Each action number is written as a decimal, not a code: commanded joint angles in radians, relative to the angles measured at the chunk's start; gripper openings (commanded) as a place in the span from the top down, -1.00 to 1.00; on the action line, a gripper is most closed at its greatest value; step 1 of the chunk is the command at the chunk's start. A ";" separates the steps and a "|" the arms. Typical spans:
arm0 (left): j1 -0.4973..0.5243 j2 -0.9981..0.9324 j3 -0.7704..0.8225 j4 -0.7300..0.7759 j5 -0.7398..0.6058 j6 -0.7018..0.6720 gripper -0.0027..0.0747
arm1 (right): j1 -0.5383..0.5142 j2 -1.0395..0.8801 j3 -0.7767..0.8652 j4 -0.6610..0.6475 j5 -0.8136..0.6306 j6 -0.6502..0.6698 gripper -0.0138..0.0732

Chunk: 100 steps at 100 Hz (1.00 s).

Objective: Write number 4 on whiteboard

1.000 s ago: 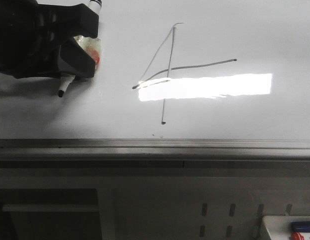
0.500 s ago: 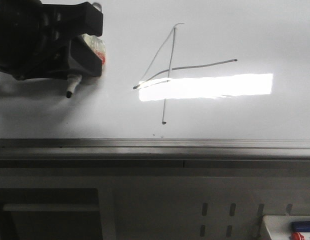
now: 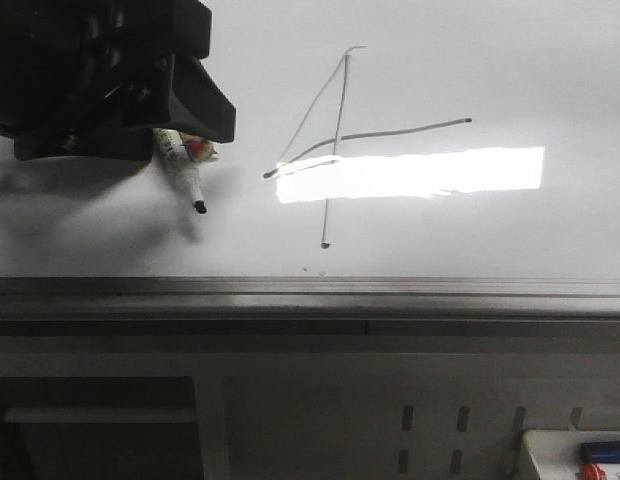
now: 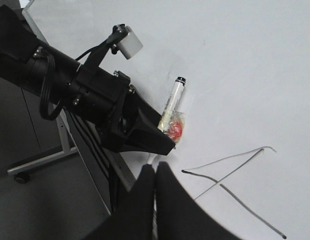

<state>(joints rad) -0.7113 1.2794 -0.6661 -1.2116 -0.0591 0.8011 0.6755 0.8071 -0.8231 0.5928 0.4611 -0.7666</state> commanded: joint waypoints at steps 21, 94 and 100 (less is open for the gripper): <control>0.020 -0.153 0.011 -0.019 -0.137 -0.006 -0.41 | -0.005 -0.008 -0.023 0.020 -0.071 -0.001 0.79; 0.034 -0.816 0.261 0.073 0.074 0.294 0.98 | -0.005 -0.333 0.430 -0.035 -0.719 -0.001 0.79; 0.034 -0.861 0.291 0.073 0.091 0.294 0.98 | -0.005 -0.377 0.500 -0.035 -0.783 -0.001 0.79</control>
<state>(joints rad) -0.6784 0.4702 -0.3859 -1.1457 0.0267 1.0921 0.6755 0.4787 -0.3866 0.5587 -0.1316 -0.7666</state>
